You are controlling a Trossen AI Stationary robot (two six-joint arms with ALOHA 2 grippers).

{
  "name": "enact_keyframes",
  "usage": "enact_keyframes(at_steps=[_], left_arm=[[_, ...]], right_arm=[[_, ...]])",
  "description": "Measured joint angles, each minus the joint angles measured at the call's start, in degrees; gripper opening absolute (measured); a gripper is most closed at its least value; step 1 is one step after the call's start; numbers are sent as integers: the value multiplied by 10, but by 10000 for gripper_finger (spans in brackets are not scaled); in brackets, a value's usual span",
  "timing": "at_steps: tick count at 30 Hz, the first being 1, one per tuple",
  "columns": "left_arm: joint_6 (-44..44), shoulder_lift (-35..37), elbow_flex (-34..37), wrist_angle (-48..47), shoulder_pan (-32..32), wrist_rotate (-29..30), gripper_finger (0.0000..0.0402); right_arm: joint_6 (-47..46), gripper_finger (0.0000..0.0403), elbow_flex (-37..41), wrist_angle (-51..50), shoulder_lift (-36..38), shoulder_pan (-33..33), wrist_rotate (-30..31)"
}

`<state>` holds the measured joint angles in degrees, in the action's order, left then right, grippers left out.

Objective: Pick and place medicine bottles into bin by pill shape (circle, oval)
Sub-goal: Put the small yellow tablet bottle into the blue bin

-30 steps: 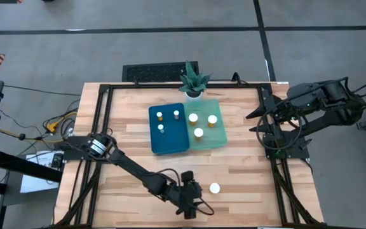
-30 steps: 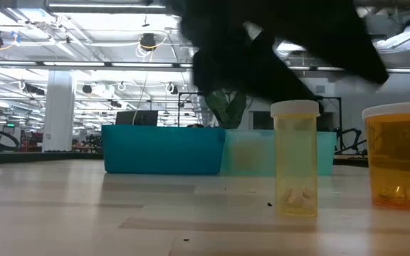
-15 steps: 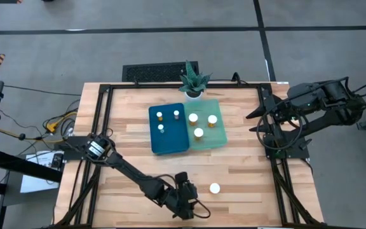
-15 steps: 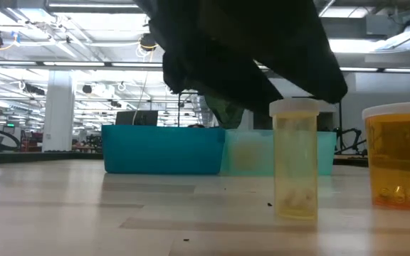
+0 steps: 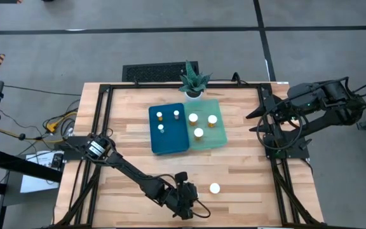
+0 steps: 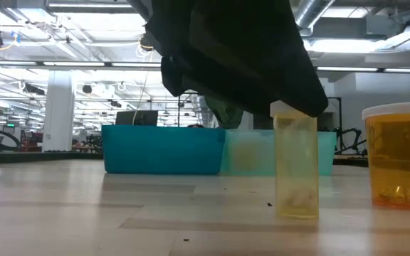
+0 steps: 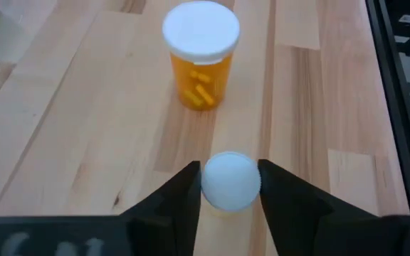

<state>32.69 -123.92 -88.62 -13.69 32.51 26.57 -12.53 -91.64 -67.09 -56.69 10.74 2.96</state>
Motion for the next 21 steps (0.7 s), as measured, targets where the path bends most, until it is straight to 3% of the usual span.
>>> enact_keyframes(at_steps=[11,21], left_arm=[[36,0,-29,-14,-6,4,114],[24,26,-138,-218,-39,33,115]], right_arm=[[4,238,0,0,0,0,0],[6,238,0,0,0,0,0]])
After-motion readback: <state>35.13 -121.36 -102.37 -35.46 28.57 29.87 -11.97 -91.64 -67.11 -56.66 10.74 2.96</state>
